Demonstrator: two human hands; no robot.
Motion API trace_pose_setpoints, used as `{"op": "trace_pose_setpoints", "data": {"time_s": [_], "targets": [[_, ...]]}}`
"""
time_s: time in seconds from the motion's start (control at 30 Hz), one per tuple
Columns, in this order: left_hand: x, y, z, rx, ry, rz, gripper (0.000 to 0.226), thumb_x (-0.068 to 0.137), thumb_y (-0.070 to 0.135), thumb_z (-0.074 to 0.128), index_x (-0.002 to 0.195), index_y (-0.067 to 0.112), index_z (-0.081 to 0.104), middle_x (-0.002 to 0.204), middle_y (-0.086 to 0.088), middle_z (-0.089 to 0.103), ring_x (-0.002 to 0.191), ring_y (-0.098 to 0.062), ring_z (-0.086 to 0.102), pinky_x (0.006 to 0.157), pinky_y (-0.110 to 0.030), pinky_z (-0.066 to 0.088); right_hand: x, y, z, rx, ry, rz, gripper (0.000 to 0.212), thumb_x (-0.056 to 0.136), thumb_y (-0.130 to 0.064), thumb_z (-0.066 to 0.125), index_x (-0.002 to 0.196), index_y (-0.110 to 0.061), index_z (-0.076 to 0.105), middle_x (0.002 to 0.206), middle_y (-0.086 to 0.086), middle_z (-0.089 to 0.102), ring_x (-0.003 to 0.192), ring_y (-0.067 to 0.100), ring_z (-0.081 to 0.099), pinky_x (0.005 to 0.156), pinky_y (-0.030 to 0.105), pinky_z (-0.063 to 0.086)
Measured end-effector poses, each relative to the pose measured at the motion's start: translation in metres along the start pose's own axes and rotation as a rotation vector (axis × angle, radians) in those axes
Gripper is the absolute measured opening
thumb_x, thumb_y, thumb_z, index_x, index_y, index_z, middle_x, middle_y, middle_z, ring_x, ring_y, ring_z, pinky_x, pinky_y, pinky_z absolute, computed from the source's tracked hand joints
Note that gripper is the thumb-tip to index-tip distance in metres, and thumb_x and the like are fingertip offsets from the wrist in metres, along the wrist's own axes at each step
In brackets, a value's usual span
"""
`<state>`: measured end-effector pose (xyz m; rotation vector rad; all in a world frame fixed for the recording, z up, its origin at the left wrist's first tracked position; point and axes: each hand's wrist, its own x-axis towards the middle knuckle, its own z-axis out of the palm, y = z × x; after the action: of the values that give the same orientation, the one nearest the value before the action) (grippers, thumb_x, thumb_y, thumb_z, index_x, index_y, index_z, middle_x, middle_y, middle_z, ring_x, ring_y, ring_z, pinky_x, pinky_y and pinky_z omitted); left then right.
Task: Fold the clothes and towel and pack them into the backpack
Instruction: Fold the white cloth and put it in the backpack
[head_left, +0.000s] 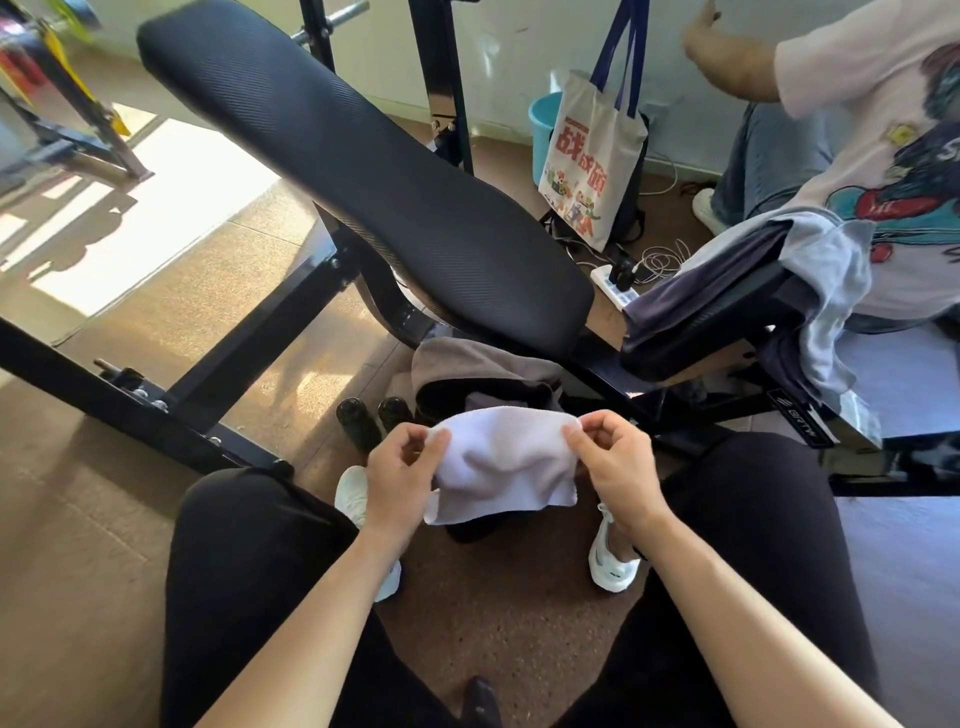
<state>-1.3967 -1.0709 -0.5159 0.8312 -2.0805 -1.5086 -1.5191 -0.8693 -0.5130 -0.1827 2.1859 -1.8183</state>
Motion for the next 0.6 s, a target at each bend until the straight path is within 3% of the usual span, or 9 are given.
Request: {"op": "trace_pose_setpoints", "data": {"time_s": [0.1,0.27,0.37,0.43,0.6], "targets": [[-0.009,0.002,0.014,0.022,-0.136,0.076,0.014,0.096,0.018,0.069,0.083,0.013,0.067,0.069,0.009,0.061,0.065,-0.006,0.057,0.061,-0.013,0.044,-0.017,-0.005,0.019,-0.022,-0.141,-0.076,0.009,0.092,-0.011,0.072,0.086,-0.009,0.067,0.072,0.003,0.067,0.065,0.012,0.061,0.063,0.03,0.054],[-0.023,0.009,0.025,-0.06,-0.272,0.08,0.006,0.097,0.014,0.066,0.093,0.012,0.069,0.08,0.007,0.067,0.075,-0.004,0.064,0.066,-0.014,0.05,-0.029,-0.006,0.034,-0.025,-0.344,-0.158,0.008,0.094,-0.018,0.071,0.098,-0.011,0.069,0.087,0.008,0.07,0.083,0.029,0.069,0.074,0.044,0.059],[-0.023,0.01,0.021,-0.135,-0.315,0.018,0.01,0.096,0.019,0.068,0.099,0.01,0.067,0.086,0.001,0.069,0.081,-0.01,0.066,0.07,-0.02,0.054,-0.025,-0.007,0.03,0.034,-0.409,-0.106,0.017,0.094,-0.004,0.063,0.106,-0.012,0.073,0.096,0.007,0.073,0.094,0.028,0.071,0.083,0.042,0.061],[-0.022,0.009,0.02,-0.132,-0.335,-0.012,0.025,0.088,0.028,0.076,0.102,0.012,0.063,0.09,-0.001,0.068,0.082,-0.012,0.067,0.07,-0.022,0.056,-0.022,-0.006,0.029,0.041,-0.448,-0.062,0.029,0.091,0.003,0.055,0.109,-0.011,0.075,0.101,0.007,0.075,0.101,0.022,0.071,0.089,0.037,0.059],[-0.017,0.001,0.021,-0.104,-0.336,-0.061,0.033,0.084,0.016,0.081,0.104,0.018,0.056,0.096,-0.005,0.067,0.087,-0.017,0.067,0.071,-0.024,0.055,-0.024,-0.006,0.032,0.078,-0.556,0.002,0.038,0.083,-0.008,0.05,0.108,-0.01,0.078,0.106,0.007,0.076,0.107,0.02,0.07,0.093,0.031,0.056]]}}
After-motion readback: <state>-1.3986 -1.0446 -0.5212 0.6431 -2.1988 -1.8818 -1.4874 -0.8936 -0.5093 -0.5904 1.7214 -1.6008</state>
